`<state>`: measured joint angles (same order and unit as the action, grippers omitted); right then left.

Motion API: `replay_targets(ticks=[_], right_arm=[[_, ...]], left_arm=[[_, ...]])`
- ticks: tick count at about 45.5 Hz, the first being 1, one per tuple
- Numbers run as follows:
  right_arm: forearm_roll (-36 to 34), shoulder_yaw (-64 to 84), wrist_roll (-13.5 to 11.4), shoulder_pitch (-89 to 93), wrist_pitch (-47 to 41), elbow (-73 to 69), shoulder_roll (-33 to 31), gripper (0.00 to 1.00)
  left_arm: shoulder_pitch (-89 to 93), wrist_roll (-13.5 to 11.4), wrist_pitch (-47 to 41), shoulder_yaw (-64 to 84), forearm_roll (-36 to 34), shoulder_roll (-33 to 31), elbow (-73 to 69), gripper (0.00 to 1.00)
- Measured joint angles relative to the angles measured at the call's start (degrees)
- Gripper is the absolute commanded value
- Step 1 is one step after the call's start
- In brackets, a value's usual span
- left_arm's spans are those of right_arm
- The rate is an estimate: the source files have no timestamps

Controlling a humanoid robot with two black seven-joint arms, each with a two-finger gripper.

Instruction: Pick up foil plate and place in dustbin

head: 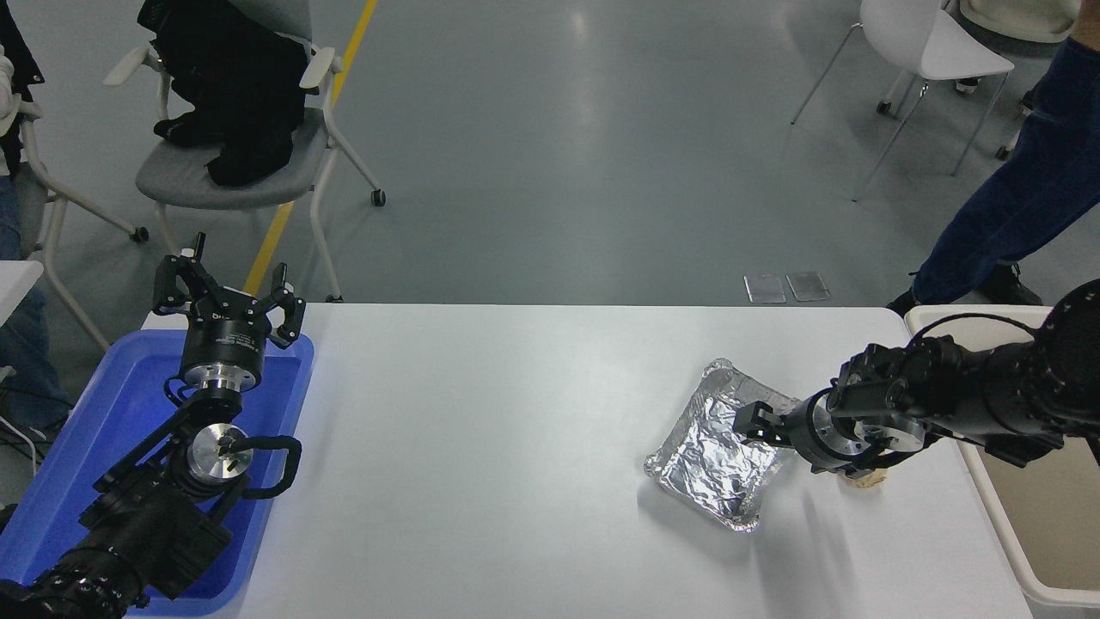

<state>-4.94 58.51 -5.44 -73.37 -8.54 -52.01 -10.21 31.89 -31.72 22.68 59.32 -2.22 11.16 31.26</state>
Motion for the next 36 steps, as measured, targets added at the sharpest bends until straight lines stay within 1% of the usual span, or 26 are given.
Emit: replay_targets(ticks=[4, 5, 6, 7, 8, 10, 11, 12, 13, 36], right_arm=[[-0.01, -0.24, -0.03, 0.95, 0.00, 0.65, 0.26, 0.77], [-0.01, -0.33, -0.03, 1.15, 0.00, 0.80, 0.31, 0.72], [-0.02, -0.46, -0.03, 1.38, 0.01, 1.02, 0.38, 0.63], [-0.02, -0.55, -0.03, 1.53, 0.01, 1.16, 0.44, 0.52], [-0.02, -0.64, -0.03, 1.68, 0.01, 1.26, 0.52, 0.44], [-0.02, -0.82, 0.00, 2.02, 0.01, 1.51, 0.68, 0.31], [0.02, -0.92, 0.05, 2.23, 0.01, 1.65, 0.75, 0.15], [0.10, -0.98, 0.07, 2.36, 0.01, 1.74, 0.80, 0.04], [0.19, -1.04, 0.09, 2.45, 0.01, 1.80, 0.83, 0.00], [1.69, -1.70, 0.40, 2.09, 0.09, 2.36, 1.46, 0.00]], left_arm=[[0.00, 0.00, 0.00, 0.00, 0.01, 0.00, 0.00, 0.99], [0.00, 0.00, 0.00, 0.00, 0.01, 0.00, 0.00, 0.99], [0.00, 0.00, 0.00, 0.00, 0.01, 0.00, 0.00, 0.99], [0.00, 0.00, 0.00, 0.00, 0.01, 0.00, 0.00, 0.99], [0.00, 0.00, 0.00, 0.00, 0.01, 0.00, 0.00, 0.99], [0.00, 0.00, 0.00, 0.00, 0.01, 0.00, -0.01, 0.99], [0.00, 0.00, 0.00, 0.00, 0.01, 0.00, -0.01, 0.99], [0.00, 0.00, 0.00, 0.00, 0.02, 0.00, -0.01, 0.99], [0.00, 0.00, 0.00, 0.00, 0.02, 0.00, -0.01, 0.99], [0.00, 0.03, 0.00, 0.01, 0.02, 0.00, -0.03, 0.99]])
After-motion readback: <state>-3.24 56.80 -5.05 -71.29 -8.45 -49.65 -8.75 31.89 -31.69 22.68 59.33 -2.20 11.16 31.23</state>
